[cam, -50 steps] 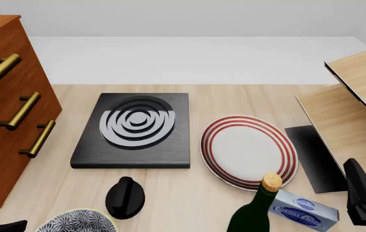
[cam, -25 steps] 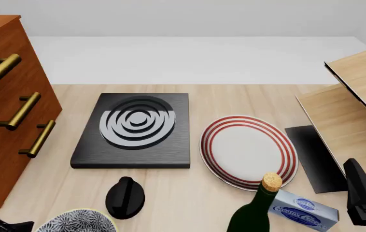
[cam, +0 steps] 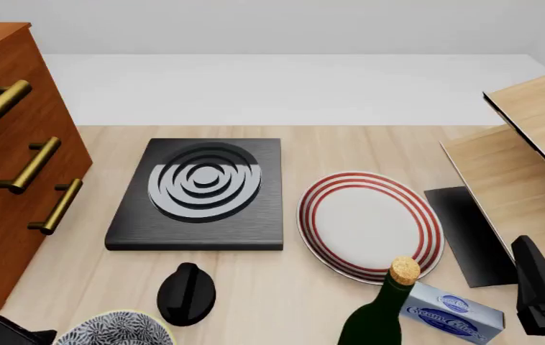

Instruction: Pick up the akita bowl and put it on the plate.

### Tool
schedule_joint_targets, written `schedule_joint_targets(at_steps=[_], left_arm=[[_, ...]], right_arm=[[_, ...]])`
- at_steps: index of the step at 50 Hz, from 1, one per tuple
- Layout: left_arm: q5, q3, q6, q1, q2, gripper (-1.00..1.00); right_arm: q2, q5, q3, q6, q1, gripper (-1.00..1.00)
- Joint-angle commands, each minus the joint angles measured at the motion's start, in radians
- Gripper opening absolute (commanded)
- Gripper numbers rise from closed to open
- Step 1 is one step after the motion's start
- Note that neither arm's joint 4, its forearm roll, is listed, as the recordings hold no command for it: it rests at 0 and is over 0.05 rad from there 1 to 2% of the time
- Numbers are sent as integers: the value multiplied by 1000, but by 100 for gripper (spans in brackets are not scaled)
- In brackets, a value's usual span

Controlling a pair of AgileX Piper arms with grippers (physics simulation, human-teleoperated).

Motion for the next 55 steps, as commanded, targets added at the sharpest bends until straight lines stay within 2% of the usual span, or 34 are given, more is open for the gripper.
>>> schedule_joint_targets(at_steps=[1, 5, 8, 11, 12, 17, 22, 31, 35, 44, 55], left_arm=[[-24, 7, 22, 4, 18, -100], [78, 7, 27, -10, -85, -100], [93, 7, 43, -12, -105, -100], [242, 7, 72, -21, -258, -100], [276, 7, 59, -32, -291, -100], [332, 7, 65, -28, -354, -100], [312, 7, 78, -45, -373, -100], [207, 5, 68, -2, -375, -100], [220, -16, 71, 0, -375, -100], [267, -131, 67, 34, -375, -100], [337, -292, 94, 90, -375, -100]], right_arm=[[0, 0, 0, 0, 0, 100], [0, 0, 0, 0, 0, 100], [0, 0, 0, 0, 0, 100], [0, 0, 0, 0, 0, 100], [0, 0, 0, 0, 0, 100], [0, 0, 0, 0, 0, 100], [0, 0, 0, 0, 0, 100], [0, 0, 0, 0, 0, 100], [0, 0, 0, 0, 0, 100], [0, 0, 0, 0, 0, 100], [0, 0, 0, 0, 0, 100]])
